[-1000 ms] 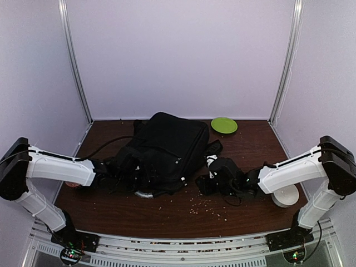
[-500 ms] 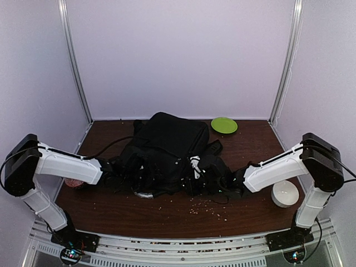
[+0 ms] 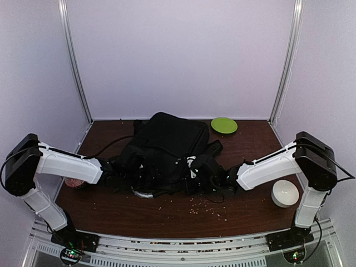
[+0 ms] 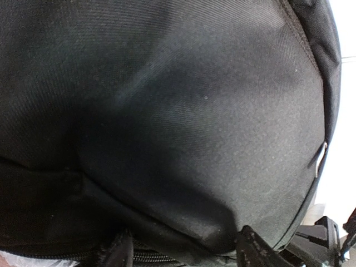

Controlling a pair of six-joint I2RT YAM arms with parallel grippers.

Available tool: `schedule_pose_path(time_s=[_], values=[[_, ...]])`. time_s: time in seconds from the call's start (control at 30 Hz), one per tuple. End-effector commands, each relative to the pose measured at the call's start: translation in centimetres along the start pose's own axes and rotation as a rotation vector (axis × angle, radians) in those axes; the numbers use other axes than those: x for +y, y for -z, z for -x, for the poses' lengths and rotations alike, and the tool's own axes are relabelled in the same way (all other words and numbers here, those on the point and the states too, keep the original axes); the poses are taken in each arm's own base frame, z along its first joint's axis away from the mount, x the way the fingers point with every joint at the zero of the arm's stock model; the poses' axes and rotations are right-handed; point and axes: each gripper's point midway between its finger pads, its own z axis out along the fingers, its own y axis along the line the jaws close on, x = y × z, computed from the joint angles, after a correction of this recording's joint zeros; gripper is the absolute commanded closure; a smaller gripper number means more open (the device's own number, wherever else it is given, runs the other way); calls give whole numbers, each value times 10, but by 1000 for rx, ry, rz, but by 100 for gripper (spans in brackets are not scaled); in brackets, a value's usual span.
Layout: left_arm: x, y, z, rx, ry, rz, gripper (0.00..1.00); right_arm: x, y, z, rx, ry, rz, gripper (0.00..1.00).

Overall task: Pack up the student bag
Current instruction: Zip the student bag at the center of the board.

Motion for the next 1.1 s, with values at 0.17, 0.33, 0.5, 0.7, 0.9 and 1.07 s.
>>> schedule_pose_path(time_s=[0.17,0.33,0.5,0.7,0.9,1.07], values=[[-14,1,10,-22,8,-66,39,7,17,2,-4,-47,30,100],[-28,22,9,-32,-50,-89,29,20,27,1,-10,-126,124,100],[-56,52,-1,-76,-330,-48,23,46,37,10,-34,-192,254,100],[-81,68,-5,-127,-802,-24,22,64,48,17,-39,-259,366,100],[-78,64,-12,-101,-1238,65,34,66,50,17,-37,-280,381,100],[-68,52,-21,-75,-1426,65,40,65,50,16,-37,-284,379,100]])
